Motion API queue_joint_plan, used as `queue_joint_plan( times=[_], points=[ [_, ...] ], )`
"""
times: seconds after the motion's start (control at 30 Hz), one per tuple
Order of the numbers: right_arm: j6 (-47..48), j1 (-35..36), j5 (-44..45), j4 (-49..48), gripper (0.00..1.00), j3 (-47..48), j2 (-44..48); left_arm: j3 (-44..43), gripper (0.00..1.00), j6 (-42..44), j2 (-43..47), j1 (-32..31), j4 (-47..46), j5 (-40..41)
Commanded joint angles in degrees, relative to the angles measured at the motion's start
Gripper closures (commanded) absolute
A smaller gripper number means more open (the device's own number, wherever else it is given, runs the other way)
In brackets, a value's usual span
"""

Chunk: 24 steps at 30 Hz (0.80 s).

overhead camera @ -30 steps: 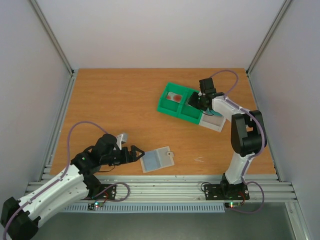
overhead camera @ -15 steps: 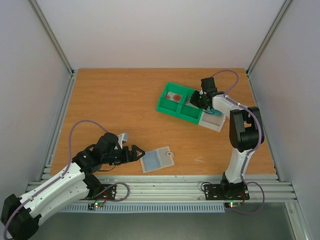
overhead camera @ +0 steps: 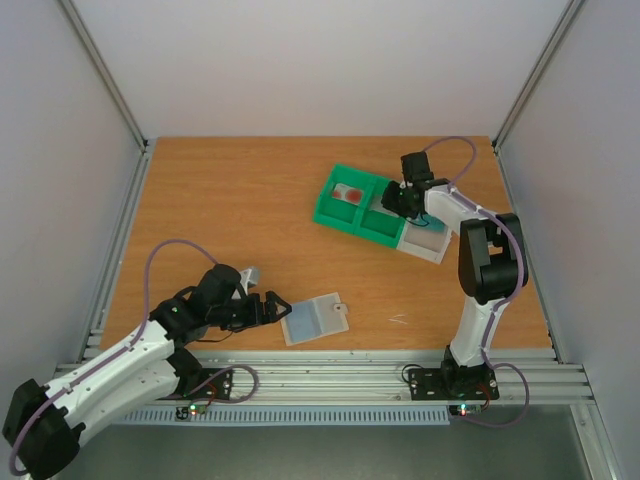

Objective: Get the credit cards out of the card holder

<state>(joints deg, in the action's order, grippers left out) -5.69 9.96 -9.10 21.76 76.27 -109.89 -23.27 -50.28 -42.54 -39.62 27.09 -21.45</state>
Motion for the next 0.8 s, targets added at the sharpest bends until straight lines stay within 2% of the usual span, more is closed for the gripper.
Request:
queue_joint_plan(
  times=[0.0,0.43,0.77],
  points=[
    [1.12,-0.2,3.19,4.73,0.74,3.34,1.78,-0.97,0.01,0.72,0.15,-0.22,-1.67,-0.66],
    [-0.15,0.1,5.47,13.91,0.7,4.95,8.18,-2.55,0.0,1.97,-2.63,-0.24,0.11,-0.21],
    [-0.93,2.09,-2.66,17.51,0.7,-1.34,18.44,-4.31,0.01,2.25,-3.77,-0.28,1.36,-0.26]
  ],
)
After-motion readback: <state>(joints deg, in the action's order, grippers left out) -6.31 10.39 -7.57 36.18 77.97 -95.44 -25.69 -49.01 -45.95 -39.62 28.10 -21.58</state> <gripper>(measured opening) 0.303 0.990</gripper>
